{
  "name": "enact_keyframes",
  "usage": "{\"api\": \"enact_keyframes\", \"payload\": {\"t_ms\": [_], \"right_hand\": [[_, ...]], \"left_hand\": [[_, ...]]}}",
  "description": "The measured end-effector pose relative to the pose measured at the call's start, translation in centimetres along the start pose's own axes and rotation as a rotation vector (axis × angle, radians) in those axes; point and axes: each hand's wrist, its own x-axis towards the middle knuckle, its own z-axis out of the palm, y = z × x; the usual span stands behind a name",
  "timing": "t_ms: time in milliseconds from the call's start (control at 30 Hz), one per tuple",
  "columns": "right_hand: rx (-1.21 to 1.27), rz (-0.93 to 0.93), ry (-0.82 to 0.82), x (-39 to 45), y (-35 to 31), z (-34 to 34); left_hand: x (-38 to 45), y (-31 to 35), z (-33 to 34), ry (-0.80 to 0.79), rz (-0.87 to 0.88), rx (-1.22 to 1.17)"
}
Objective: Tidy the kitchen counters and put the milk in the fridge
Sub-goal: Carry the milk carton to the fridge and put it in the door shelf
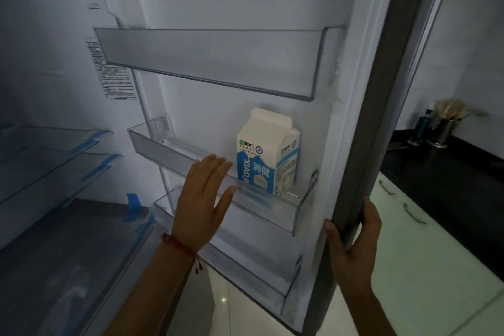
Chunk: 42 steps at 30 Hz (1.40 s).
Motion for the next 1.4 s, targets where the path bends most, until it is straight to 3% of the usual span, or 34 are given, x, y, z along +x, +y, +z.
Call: {"api": "enact_keyframes", "payload": {"t_ms": [200,467,633,800,900,1033,1233,1400], "right_hand": [[-0.064,-0.019,0.065,-7.5,-5.4,0.7],[0.007,-0.029,-0.033,-15.8,-12.5,2.3],[0.15,-0.058,-0.153,-17.6,-16.2,4.8],[0.247,-0.093,-0.32,-18.9,-19.4,9.0],[0.298,-0.059,-0.367,-20.3,-21.1,11.3],[0.317,-0.159,-0.376,-21.8,-22.6,13.5],[0.355,-0.467,-0.426,-24.5,-23.8,18.8],[0.264,-0.545,-0.408,-26.5,-24.5,23.3]], "left_hand": [[-3.7,-1.3,-6.1,-0.071,-0.1,-0.002],[-9.5,-1.6,-15.4,-0.06,-0.125,0.03],[-11.5,-1.1,-22.8,0.191,-0.02,0.237],[-13.9,-3.9,-28.8,0.487,-0.112,0.409],[-15.1,-6.5,-30.2,0.52,-0.282,0.396],[-16.2,-8.6,-30.3,0.467,-0.493,0.182],[-16.9,-9.3,-30.7,0.465,-0.46,0.065],[-17.0,-9.5,-30.6,0.438,-0.463,0.075]]}}
